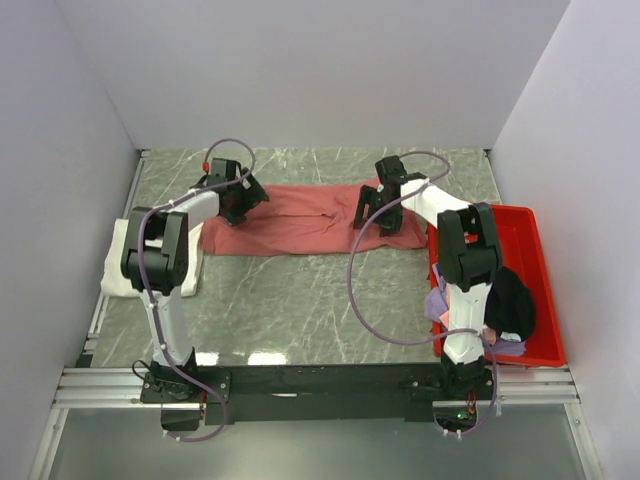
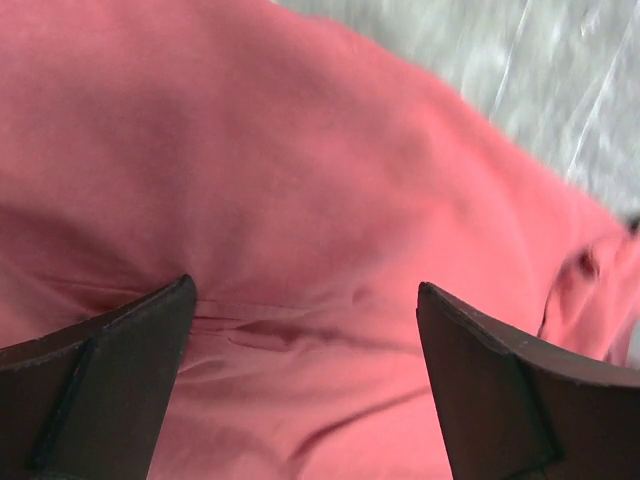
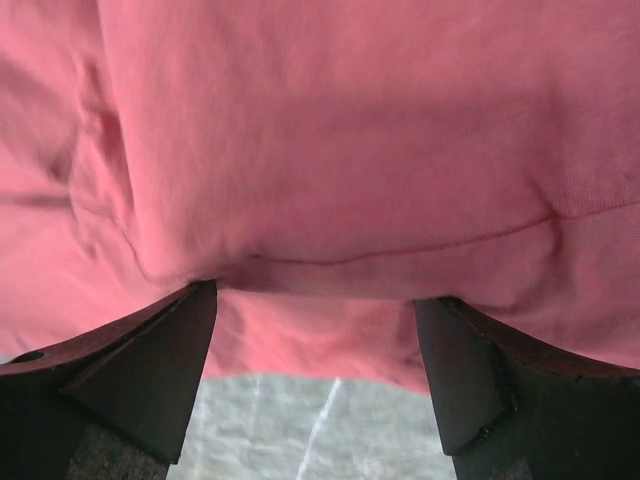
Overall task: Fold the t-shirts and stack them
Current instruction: Fold the tshirt
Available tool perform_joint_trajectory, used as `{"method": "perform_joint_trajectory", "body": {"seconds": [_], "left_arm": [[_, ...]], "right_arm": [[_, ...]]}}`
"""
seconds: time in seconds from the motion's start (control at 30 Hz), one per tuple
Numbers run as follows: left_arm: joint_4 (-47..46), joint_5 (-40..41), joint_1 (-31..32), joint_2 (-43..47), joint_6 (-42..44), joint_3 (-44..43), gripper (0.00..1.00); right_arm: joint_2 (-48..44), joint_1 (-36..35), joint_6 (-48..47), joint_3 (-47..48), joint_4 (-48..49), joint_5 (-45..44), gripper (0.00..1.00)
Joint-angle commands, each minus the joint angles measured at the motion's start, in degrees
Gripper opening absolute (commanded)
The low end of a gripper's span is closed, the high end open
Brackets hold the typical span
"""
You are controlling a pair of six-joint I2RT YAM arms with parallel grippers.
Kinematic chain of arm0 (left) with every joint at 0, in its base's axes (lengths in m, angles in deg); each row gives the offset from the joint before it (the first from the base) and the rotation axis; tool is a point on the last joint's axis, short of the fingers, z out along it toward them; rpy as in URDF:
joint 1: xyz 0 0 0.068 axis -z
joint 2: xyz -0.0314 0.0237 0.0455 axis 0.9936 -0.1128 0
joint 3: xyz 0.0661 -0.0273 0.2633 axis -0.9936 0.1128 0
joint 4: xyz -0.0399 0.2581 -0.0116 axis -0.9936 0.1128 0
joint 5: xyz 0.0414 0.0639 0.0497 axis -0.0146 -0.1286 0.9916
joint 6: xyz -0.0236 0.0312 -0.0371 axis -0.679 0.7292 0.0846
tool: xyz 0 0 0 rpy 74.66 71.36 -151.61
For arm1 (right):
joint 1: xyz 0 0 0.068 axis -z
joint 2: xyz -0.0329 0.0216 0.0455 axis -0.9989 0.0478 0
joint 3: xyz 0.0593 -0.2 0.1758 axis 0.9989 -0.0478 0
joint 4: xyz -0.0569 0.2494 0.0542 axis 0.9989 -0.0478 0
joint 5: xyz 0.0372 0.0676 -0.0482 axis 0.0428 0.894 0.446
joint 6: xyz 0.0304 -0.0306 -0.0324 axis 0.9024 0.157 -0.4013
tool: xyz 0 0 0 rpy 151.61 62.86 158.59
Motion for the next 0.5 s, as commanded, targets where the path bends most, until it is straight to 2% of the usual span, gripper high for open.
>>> {"method": "perform_joint_trajectory", "body": {"seconds": [0.0, 0.2, 0.3, 0.47], "left_arm": [[4.5, -1.9, 2.7, 6.2, -3.5, 11.2, 0.99], [0.8, -4.5, 6.8, 12.9, -8.7, 25.5, 1.0], [-0.6, -6.6, 11.5, 14.6, -11.2, 30.7, 0.99], [-3.4, -11.9, 23.1, 15.8, -16.7, 35.1, 0.99]], "right_arm": [[5.6, 2.1, -0.4, 6.7, -0.7, -0.8, 0.86], [15.8, 3.1, -6.0, 22.7, -8.7, -1.0, 0.86], [21.5, 3.0, -9.2, 32.5, -15.4, 1.4, 0.86], [28.8, 2.3, -10.9, 44.2, -18.7, 4.8, 0.86]]}}
